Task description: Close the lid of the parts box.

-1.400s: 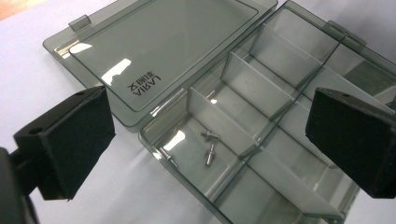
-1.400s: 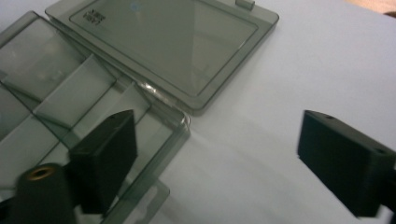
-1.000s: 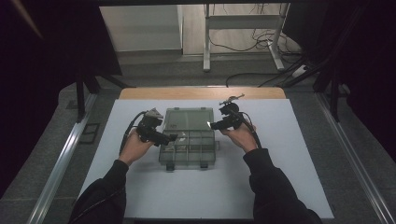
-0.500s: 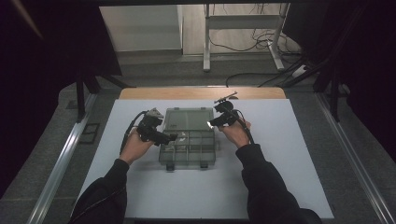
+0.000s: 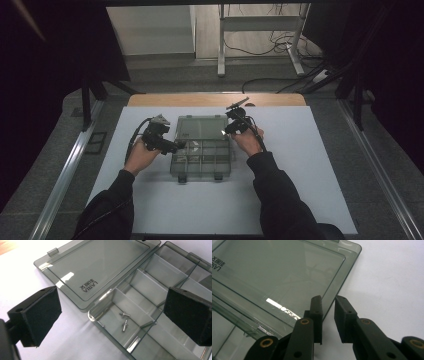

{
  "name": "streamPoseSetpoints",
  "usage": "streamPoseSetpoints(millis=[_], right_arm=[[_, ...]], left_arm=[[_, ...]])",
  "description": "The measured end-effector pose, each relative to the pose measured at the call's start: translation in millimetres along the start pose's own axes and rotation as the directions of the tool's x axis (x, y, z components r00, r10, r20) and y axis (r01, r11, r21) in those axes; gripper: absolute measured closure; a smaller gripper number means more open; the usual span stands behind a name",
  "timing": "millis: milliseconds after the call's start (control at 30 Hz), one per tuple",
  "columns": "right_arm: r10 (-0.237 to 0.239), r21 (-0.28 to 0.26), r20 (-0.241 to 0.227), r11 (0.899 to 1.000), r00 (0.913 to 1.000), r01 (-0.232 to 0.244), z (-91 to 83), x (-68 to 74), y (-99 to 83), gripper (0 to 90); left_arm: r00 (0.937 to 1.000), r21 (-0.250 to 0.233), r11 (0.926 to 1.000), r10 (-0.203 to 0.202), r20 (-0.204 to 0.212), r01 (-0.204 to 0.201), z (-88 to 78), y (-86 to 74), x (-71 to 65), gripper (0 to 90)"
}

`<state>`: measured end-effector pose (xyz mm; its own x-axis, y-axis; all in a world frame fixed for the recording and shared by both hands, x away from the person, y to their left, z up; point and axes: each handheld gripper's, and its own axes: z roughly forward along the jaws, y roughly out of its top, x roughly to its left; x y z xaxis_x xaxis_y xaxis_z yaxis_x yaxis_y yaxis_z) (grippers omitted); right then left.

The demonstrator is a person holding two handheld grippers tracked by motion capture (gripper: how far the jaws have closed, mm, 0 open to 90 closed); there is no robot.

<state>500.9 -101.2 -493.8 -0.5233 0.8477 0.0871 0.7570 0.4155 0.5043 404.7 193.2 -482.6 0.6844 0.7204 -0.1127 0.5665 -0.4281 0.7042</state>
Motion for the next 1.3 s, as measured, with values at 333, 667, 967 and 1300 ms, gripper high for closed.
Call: streamPoseSetpoints(millis=[333,667,967,1300], right_arm=[[-0.006,0.006,0.001,1.0,1.0,0.006,-0.7,1.4,4.4,82.2],[-0.023,0.029,0.007,0.999,0.9997,0.023,0.1,2.1,10.2,82.3],[0.009,0.04,0.019,0.999,0.9998,-0.009,4.2,2.8,9.8,81.4],[-0.032,0.037,0.061,0.999,0.9976,0.03,2.7,4.8,10.9,88.0]], left_arm=[[0.9992,-0.015,0.9992,-0.036,0.019,0.036,-2.0,-4.0,7.5,2.1],[0.9982,-0.018,0.9983,-0.055,0.023,0.055,-0.8,-7.7,12.4,2.2],[0.9987,-0.01,0.9987,-0.05,0.013,0.05,0.0,-8.2,12.3,2.3],[0.9981,0.014,0.998,-0.062,-0.002,0.062,0.0,-14.6,18.0,3.1]])
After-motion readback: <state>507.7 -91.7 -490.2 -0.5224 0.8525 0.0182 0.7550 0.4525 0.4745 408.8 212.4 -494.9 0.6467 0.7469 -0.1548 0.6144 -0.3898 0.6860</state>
